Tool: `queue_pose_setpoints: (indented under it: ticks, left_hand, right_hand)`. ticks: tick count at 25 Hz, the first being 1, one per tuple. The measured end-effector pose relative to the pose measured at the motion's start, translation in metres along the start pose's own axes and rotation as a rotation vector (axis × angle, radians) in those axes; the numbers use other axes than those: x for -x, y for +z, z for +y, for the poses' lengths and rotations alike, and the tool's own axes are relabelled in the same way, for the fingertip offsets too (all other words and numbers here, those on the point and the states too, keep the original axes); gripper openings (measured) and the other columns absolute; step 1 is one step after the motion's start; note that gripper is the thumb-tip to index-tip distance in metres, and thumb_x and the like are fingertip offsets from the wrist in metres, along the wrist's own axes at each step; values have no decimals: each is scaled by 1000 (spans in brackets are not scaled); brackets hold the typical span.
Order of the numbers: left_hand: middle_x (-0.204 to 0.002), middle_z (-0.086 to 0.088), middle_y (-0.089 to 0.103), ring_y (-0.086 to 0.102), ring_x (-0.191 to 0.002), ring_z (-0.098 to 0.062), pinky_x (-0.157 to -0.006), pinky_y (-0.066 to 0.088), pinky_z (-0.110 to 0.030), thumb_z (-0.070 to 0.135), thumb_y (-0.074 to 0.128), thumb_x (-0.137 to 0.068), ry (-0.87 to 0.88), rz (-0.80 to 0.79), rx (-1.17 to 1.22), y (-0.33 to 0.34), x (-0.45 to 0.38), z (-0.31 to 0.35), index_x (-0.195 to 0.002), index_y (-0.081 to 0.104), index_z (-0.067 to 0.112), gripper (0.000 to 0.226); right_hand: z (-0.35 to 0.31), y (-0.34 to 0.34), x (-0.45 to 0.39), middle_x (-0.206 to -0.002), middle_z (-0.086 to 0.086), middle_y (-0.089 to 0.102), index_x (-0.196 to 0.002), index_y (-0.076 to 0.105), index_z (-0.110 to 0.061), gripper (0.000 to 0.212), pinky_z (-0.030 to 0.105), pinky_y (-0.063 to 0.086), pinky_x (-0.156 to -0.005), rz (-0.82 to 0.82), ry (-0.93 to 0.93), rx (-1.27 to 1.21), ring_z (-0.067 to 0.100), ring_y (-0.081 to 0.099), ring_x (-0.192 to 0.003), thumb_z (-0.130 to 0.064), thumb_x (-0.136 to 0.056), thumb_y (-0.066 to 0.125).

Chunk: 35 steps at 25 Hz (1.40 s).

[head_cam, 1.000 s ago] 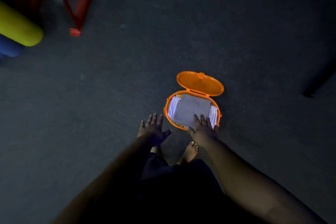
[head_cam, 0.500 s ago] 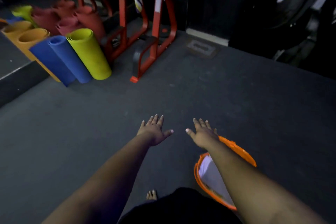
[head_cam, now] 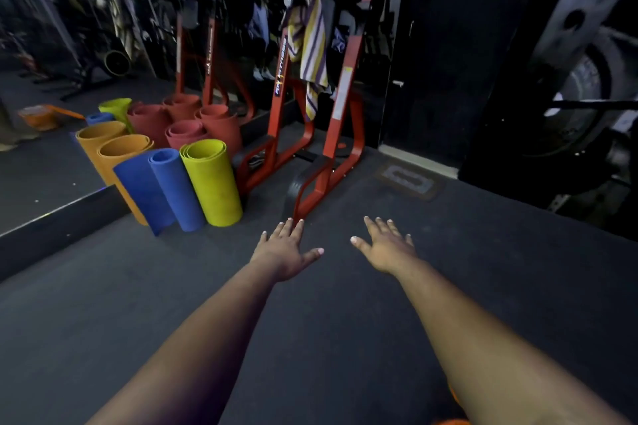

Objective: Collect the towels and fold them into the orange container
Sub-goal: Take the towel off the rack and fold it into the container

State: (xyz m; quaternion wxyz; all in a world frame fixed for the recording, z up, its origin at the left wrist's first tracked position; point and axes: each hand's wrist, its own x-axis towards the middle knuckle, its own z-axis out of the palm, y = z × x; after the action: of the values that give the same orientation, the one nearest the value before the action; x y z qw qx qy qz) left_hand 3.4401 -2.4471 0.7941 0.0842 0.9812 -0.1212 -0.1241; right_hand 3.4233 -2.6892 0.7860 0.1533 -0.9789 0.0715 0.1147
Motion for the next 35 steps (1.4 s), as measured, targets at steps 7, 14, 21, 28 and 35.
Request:
queue_pose_setpoints:
  ticks: [7, 14, 21, 28, 35]
  left_hand:
    - [-172, -1, -6, -4, -158, -19, -127, 4, -50, 84, 31, -89, -10, 92, -39, -73, -117, -26, -164, 0, 27, 99]
    - [-171, 0, -8, -4, -158, -18, -127, 3, -48, 83, 33, -89, -56, 138, -15, -135, -251, -50, -163, -5, 28, 100]
    - [-171, -1, -6, -4, -158, -18, -127, 3, -48, 84, 35, -88, -56, 168, 7, -183, -387, -97, -163, -5, 29, 101]
    - [-171, -1, -7, -5, -158, -19, -127, 3, -49, 85, 34, -87, -29, 137, 39, -227, -547, -174, -163, -6, 29, 102]
    - [-171, -2, -7, -4, -158, -20, -127, 3, -49, 82, 35, -90, -3, 93, 46, -278, -689, -222, -163, -4, 29, 98]
  right_hand:
    - [-36, -61, -132, -171, -4, 1, -162, 4, -35, 77, 58, 4, -124, 68, -77, 4, 21, -5, -157, -72, -98, 26]
    - [-66, -122, -285, -171, -3, 3, -162, 6, -35, 78, 60, 6, -123, 90, -135, 37, 22, -3, -157, -72, -98, 28]
    - [-111, -160, -426, -171, -2, 4, -162, 6, -35, 79, 60, 7, -122, 118, -165, 54, 22, -2, -157, -74, -97, 29]
    - [-173, -174, -578, -171, -3, 8, -162, 7, -35, 79, 61, 10, -122, 113, -95, 58, 23, 0, -157, -74, -97, 30]
    - [-214, -205, -718, -170, -2, 14, -161, 13, -32, 80, 60, 16, -120, 131, -38, 50, 25, 5, -157, -74, -96, 32]
